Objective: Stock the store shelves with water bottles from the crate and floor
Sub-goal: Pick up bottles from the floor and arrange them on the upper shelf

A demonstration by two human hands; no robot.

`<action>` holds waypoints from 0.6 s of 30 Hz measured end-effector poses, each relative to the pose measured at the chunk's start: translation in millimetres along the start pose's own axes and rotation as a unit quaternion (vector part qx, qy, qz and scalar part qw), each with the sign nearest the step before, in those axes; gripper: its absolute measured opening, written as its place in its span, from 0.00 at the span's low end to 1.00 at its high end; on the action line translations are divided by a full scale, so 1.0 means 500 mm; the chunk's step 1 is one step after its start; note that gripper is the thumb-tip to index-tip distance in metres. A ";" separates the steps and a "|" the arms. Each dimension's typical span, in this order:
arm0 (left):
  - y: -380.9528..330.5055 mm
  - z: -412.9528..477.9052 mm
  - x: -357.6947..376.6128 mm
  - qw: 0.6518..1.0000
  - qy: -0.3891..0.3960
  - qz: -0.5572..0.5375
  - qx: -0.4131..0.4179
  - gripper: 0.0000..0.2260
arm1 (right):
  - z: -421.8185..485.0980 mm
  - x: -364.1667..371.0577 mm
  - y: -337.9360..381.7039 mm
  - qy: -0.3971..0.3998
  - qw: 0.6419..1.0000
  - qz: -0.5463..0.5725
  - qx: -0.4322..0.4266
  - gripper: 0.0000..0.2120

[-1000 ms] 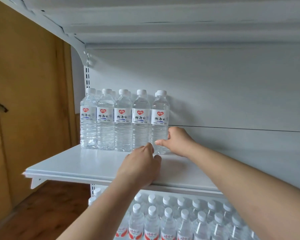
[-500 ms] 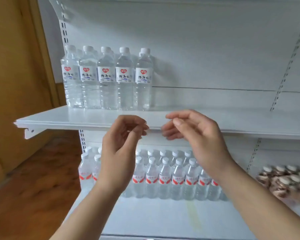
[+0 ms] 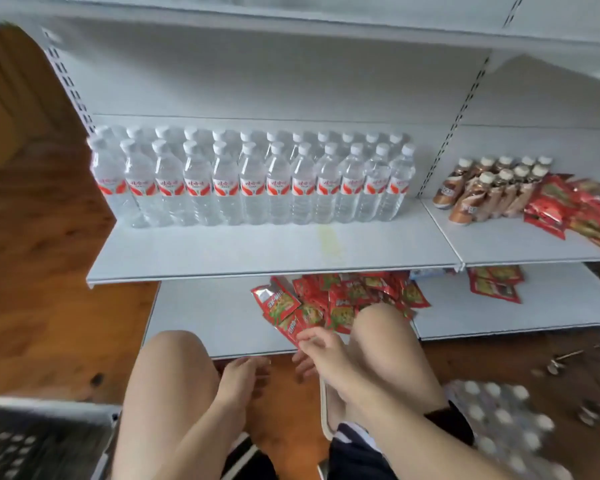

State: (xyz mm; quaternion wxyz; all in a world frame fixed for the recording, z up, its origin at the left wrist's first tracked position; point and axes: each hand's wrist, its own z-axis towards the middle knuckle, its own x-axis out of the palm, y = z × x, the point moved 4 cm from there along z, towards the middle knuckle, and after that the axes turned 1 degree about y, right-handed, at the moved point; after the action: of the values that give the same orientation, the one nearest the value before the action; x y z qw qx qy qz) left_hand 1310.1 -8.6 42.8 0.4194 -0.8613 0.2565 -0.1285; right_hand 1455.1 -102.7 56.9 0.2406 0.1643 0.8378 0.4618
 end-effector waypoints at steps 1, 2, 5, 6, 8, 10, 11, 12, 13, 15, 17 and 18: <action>0.017 0.001 0.007 0.999 0.011 0.049 -0.012 0.05 | -0.001 0.002 -0.022 -0.009 0.999 -0.037 0.010 0.09; 0.017 0.001 0.018 0.996 0.029 0.086 0.000 0.05 | -0.004 0.000 -0.028 -0.020 0.997 -0.079 -0.002 0.09; -0.006 0.001 0.044 0.986 0.066 0.140 0.054 0.06 | -0.029 -0.016 -0.001 -0.031 0.988 -0.145 -0.049 0.09; -0.009 0.000 0.049 0.983 0.061 0.164 0.061 0.07 | -0.036 -0.028 0.002 -0.033 0.985 -0.156 -0.061 0.09; -0.003 -0.006 0.066 0.974 0.068 0.205 0.066 0.06 | -0.051 -0.057 -0.010 -0.045 0.984 -0.163 -0.055 0.09; 0.003 -0.018 0.098 0.965 0.101 0.231 0.078 0.06 | -0.073 -0.093 -0.045 -0.072 0.985 -0.156 -0.030 0.09; 0.005 -0.025 0.116 0.958 0.115 0.247 0.085 0.06 | -0.085 -0.114 -0.070 -0.093 0.984 -0.154 -0.012 0.08; 0.009 -0.028 0.137 0.950 0.130 0.268 0.091 0.06 | -0.098 -0.135 -0.099 -0.114 0.982 -0.151 0.010 0.07; 0.012 -0.031 0.161 0.939 0.148 0.294 0.097 0.06 | -0.112 -0.157 -0.125 -0.132 0.980 -0.143 0.031 0.07; 0.016 -0.041 0.216 0.913 0.183 0.345 0.117 0.06 | -0.139 -0.195 -0.166 -0.158 0.975 -0.145 0.064 0.06; 0.013 -0.064 0.274 0.894 0.212 0.367 0.147 0.06 | -0.177 -0.228 -0.174 -0.177 0.973 -0.135 0.064 0.06; 0.012 -0.077 0.299 0.888 0.223 0.369 0.159 0.06 | -0.197 -0.245 -0.175 -0.195 0.972 -0.123 0.052 0.06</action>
State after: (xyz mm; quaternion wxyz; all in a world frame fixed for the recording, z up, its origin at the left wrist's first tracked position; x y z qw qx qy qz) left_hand 1416.1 -119.2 62.6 0.4996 -0.5750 0.6187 -0.1923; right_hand 1497.6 -277.7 58.0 0.4449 0.1592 0.8114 0.3439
